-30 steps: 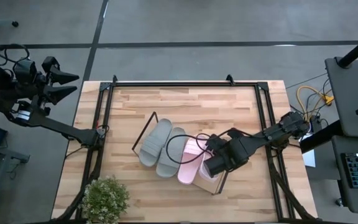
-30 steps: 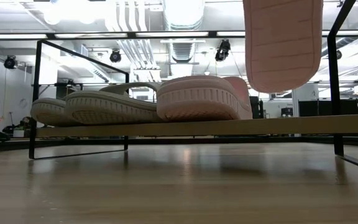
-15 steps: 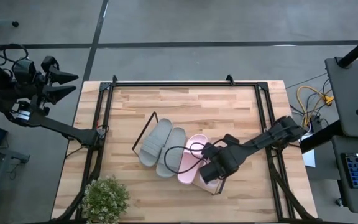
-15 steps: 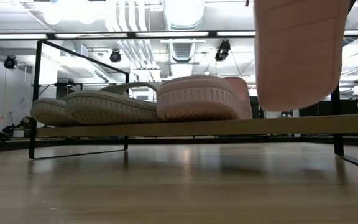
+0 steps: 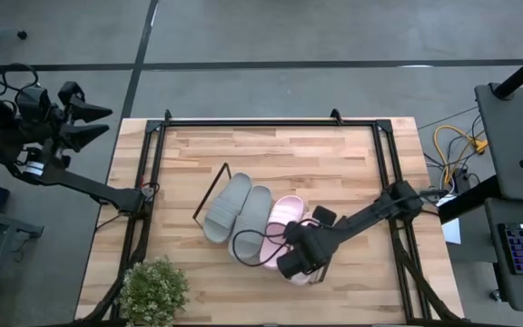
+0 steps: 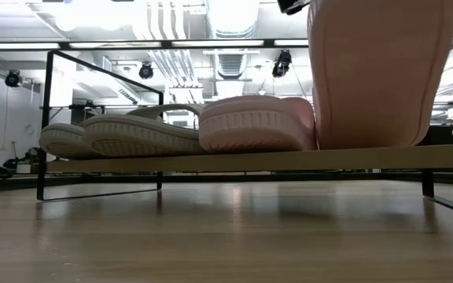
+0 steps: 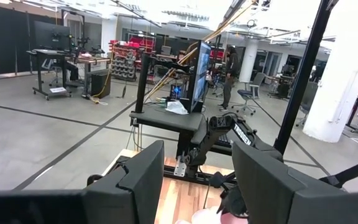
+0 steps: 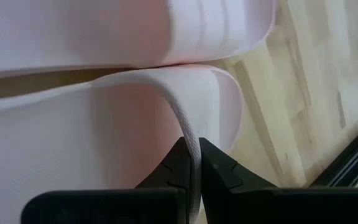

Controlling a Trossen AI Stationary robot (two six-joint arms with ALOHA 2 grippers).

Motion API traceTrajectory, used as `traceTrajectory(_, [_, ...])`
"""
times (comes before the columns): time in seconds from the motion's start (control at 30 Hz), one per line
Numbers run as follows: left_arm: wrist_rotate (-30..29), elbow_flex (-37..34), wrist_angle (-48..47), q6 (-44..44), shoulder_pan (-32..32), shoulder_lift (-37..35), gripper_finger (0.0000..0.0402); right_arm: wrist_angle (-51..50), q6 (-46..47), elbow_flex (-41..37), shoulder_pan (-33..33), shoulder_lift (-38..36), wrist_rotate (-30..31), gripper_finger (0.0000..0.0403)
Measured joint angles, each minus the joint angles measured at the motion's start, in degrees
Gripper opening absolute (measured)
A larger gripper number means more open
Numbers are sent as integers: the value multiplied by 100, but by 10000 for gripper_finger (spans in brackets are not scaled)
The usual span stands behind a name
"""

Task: Pick and place slides into the shelf
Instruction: Put the pink slipper on the shelf

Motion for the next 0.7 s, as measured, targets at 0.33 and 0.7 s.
traceTrajectory(0.33, [0,0,-7,0,2,-105,176,-26,330,230,195,95,376,11])
traceTrajectory(0.7, [0,0,-5,0,1,-152,176,-9,1,385,202,-29,534,11])
